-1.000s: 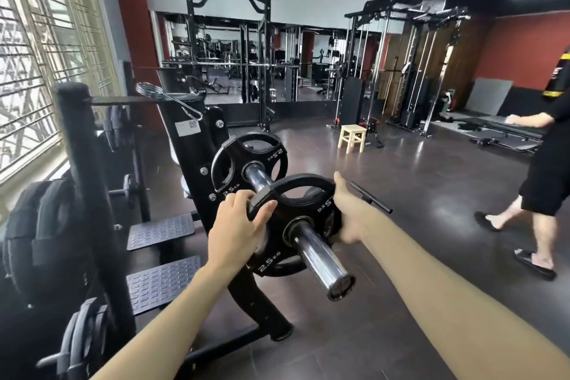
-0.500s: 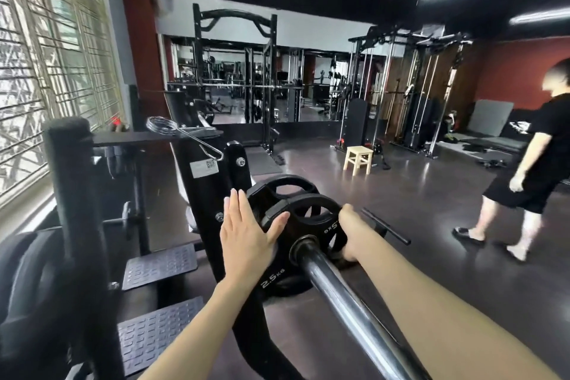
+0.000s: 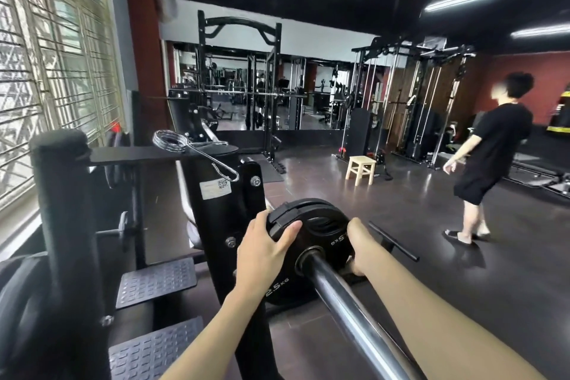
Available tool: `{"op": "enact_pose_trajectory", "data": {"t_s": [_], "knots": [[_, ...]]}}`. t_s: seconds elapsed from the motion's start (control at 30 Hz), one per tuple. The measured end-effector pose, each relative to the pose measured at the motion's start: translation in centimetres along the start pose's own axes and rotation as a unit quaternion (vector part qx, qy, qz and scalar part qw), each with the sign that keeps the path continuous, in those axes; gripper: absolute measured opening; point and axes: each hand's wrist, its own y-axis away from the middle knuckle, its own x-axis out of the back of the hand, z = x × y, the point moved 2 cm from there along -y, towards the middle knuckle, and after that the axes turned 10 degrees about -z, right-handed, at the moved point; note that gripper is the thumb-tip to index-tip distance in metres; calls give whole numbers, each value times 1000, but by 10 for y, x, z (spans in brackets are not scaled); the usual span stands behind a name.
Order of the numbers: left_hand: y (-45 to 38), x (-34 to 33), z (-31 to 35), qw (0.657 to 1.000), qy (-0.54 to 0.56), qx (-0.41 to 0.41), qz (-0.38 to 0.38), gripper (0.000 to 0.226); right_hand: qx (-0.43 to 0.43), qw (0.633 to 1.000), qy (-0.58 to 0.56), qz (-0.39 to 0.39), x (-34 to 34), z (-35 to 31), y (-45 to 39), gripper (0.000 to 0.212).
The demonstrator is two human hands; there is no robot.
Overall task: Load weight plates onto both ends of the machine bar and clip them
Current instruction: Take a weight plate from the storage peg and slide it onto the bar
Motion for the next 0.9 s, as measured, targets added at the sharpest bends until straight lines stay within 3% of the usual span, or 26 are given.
{"op": "enact_pose_trajectory", "data": {"t_s": [0.2, 0.3, 0.4, 0.47, 0.53, 0.57, 0.67, 0.73, 0.8, 0.9], "knots": [[3, 7, -1, 998, 46, -24, -35, 37, 10, 999, 26, 17, 6, 1, -17, 91], [6, 7, -3, 997, 56, -35, -39, 35, 39, 999, 16, 18, -11, -20, 61, 80], [8, 9, -2, 996, 59, -25, -62, 47, 24, 999, 39, 21, -23, -30, 118, 67], [10, 14, 0, 994, 67, -17, -86, 71, 32, 998, 50, 28, -21, -30, 133, 68], [21, 25, 5, 994, 80, 17, -72, 94, 59, 995, 68, 51, -22, -29, 153, 68], [28, 31, 6, 995, 84, 32, -51, 93, 86, 987, 108, 79, -21, -30, 166, 64], [71, 48, 2, 992, 104, 62, -37, 40, 245, 913, 263, 193, -20, -29, 205, 36], [108, 63, -14, 983, 151, 98, -43, 31, 360, 847, 334, 202, -32, -23, 231, 21], [145, 82, -41, 970, 200, 138, -19, 30, 441, 807, 367, 141, -57, -11, 256, 14], [195, 120, -88, 945, 233, 215, 82, 32, 472, 792, 386, -24, -111, 19, 286, 15]]}}
